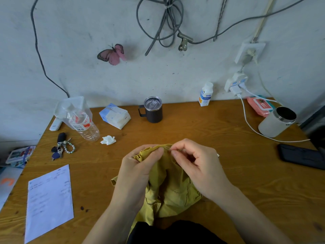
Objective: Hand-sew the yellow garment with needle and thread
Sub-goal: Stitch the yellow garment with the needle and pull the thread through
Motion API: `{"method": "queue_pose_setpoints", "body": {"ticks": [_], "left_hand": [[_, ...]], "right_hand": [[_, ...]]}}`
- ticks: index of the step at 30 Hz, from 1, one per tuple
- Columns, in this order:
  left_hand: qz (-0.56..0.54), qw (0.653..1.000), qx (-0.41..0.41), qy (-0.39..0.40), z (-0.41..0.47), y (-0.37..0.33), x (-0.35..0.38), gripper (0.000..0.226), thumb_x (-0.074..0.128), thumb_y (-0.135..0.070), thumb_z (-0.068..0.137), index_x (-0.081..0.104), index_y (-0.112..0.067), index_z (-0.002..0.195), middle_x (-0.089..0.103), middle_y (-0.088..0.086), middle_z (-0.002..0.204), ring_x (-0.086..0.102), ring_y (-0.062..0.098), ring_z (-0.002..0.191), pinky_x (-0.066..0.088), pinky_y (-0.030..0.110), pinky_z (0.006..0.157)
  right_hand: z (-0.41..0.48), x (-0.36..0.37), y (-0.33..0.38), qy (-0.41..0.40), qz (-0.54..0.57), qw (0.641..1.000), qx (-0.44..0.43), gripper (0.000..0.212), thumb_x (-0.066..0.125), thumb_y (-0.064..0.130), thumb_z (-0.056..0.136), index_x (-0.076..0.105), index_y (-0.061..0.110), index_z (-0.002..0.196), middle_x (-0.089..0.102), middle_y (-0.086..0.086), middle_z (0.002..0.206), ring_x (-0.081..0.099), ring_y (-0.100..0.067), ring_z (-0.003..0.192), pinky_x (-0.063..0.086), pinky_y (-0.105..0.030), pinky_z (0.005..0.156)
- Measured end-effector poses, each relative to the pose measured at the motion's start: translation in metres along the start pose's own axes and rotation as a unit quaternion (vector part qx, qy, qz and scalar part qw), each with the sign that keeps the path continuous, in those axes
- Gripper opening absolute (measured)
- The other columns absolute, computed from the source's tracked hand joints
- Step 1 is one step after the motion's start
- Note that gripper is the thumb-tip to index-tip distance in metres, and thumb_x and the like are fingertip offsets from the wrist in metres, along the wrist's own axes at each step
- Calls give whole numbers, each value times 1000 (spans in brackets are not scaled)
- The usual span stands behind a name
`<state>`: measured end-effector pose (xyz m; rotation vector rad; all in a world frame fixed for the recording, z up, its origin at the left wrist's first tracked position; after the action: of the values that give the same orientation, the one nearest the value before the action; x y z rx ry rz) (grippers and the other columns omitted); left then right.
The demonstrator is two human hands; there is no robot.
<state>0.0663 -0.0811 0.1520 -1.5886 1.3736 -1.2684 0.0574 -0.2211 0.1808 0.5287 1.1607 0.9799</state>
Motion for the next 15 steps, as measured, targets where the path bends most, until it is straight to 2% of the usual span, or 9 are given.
{"method": "queue_pose_setpoints", "body": {"ticks": [6,9,11,13,15], "left_hand": [[11,1000,5,-4,0,0,-1,21,71,-29,66,78,-15,82,75,14,84,73,26,79,55,34,71],[22,1000,11,-8,0,0,-1,22,72,-30,65,77,-16,80,75,13,82,72,26,77,55,34,71],[33,999,17,-7,0,-1,-1,19,71,-30,66,77,-17,80,75,12,82,72,26,78,55,35,72],[49,998,23,-9,0,0,-2,16,70,-28,70,78,-18,80,75,11,81,71,26,79,55,37,73],[64,997,29,-13,0,0,-2,8,70,-21,76,77,-19,79,75,9,79,71,25,78,56,34,72]], "right_hand": [[0,1,0,5,-5,1000,6,9,58,13,91,65,13,96,63,6,65,59,-10,59,49,-26,53],[0,4,-4,21,2,999,35,24,57,15,92,59,16,116,52,12,54,54,-9,53,43,-17,53],[0,8,-9,61,14,996,63,34,53,17,93,53,19,127,52,16,53,55,-4,55,41,-12,57],[0,11,-10,97,27,992,74,28,51,16,95,60,19,121,56,26,60,56,3,61,41,-10,59],[0,11,-9,99,31,992,74,18,50,15,95,66,18,102,57,27,63,57,1,61,41,-12,56]]}}
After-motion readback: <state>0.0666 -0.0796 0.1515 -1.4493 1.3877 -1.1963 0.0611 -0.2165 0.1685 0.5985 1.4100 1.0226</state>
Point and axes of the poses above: each hand's wrist, its own z-axis towards the middle knuckle, its own x-axis out of the palm, y = z × x, the point moved 6 cm from there along z, towards the middle knuckle
